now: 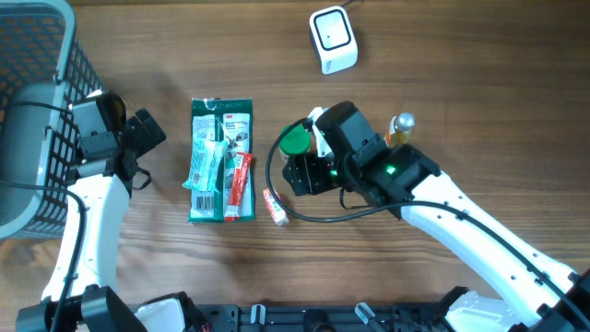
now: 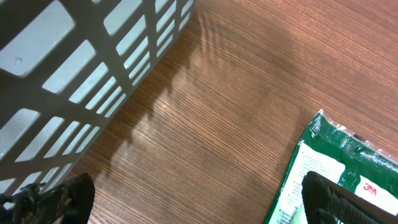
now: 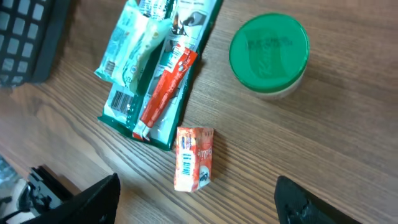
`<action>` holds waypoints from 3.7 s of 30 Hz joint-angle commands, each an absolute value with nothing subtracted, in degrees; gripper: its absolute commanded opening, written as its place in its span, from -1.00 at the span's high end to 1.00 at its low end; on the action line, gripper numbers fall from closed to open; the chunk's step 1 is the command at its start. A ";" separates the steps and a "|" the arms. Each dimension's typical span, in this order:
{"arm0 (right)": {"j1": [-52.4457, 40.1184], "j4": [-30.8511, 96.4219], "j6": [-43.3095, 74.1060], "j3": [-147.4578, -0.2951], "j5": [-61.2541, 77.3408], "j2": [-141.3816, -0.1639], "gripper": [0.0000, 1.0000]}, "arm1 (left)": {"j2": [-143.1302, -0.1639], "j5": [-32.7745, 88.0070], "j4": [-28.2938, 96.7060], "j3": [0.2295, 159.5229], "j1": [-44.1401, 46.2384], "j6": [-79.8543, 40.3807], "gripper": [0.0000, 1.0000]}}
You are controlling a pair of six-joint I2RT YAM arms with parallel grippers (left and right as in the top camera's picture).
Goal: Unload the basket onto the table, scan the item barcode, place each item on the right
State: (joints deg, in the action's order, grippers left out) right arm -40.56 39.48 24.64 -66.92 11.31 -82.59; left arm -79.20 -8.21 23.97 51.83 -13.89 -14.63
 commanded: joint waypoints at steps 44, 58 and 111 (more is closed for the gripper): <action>-56.03 45.50 28.67 -79.77 -0.34 -115.24 0.23 | -78.43 -7.94 23.81 52.73 -14.11 -13.89 -1.00; -52.77 39.79 36.18 -79.77 -2.46 -115.28 0.09 | -78.43 -7.94 23.81 52.73 -14.11 -13.91 -1.00; -43.90 32.77 75.64 -79.81 -11.97 -109.62 -0.77 | -78.43 -7.94 23.81 52.73 -14.11 -13.91 -1.00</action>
State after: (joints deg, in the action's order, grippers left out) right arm -44.03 32.99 74.61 -79.11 -13.13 -105.95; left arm -79.18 -8.21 23.97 51.86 -13.89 -14.63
